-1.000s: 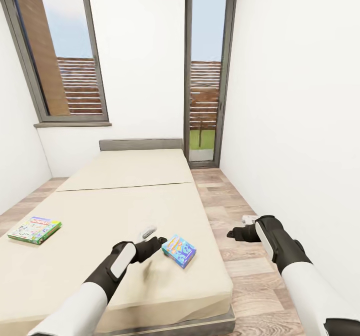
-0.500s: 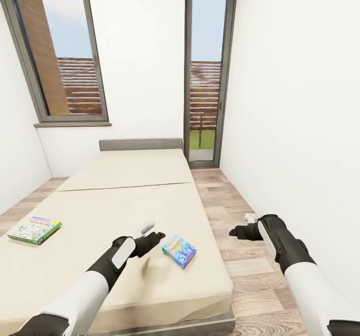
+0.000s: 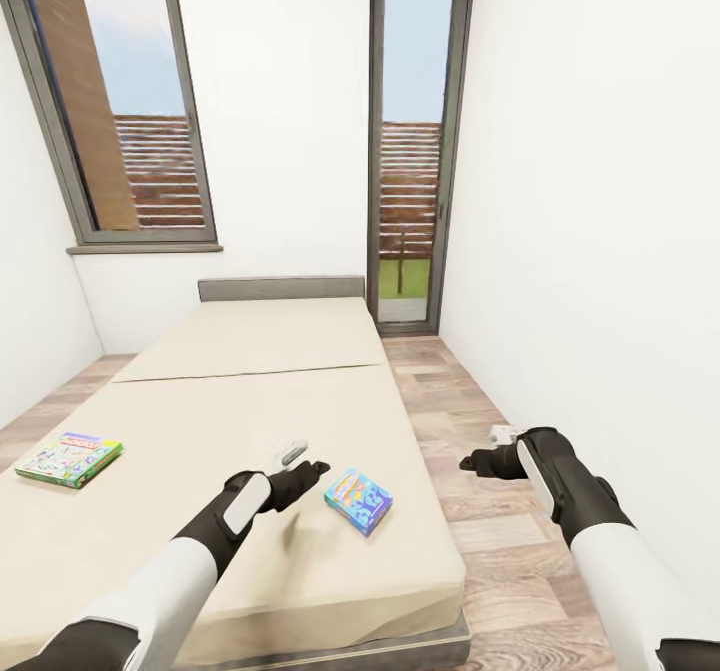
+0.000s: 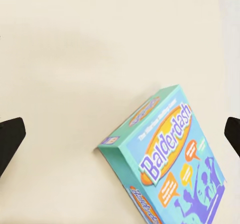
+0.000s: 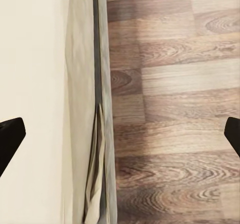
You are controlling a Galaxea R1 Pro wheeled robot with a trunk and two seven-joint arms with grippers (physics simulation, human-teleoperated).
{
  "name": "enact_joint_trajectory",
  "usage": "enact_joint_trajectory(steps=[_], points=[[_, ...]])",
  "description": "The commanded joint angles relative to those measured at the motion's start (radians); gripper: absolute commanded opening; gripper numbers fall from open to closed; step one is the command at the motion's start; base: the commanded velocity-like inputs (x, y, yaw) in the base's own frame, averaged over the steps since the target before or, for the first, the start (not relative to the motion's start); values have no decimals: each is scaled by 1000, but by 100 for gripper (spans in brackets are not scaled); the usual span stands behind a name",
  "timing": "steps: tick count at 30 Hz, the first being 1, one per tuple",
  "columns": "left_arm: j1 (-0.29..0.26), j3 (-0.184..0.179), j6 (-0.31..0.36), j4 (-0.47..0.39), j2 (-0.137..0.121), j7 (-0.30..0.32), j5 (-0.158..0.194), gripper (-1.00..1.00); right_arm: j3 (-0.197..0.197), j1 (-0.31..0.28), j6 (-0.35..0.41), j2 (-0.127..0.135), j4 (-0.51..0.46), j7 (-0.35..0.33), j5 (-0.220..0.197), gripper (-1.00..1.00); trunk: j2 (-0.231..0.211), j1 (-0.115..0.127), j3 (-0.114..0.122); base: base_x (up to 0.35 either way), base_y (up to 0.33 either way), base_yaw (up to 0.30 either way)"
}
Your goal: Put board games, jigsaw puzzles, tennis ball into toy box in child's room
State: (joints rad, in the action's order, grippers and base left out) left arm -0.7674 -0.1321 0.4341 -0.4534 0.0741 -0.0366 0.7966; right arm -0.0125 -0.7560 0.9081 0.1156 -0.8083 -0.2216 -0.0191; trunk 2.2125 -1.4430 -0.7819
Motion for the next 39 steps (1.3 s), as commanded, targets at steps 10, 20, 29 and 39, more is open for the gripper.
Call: enact_joint_trajectory(steps=[10,20,29,39], points=[[-2,-4,-1,9,0,7,8,100,-1,-1,5,1,-1,-2,-2,100,0,0,-1,0,0,-141],[-3,-5,-3,19,-1,19,6,100,-1,-1,5,1,-2,-2,-2,100,0,0,-1,0,0,-228],[-3,-6,-4,23,1,22,1,100,-1,-2,5,1,-2,-1,-2,100,0,0,-1,0,0,-229],[-3,-5,-5,24,-1,23,0,100,-1,-1,5,1,-2,-1,-2,100,0,0,-1,0,0,-73]])
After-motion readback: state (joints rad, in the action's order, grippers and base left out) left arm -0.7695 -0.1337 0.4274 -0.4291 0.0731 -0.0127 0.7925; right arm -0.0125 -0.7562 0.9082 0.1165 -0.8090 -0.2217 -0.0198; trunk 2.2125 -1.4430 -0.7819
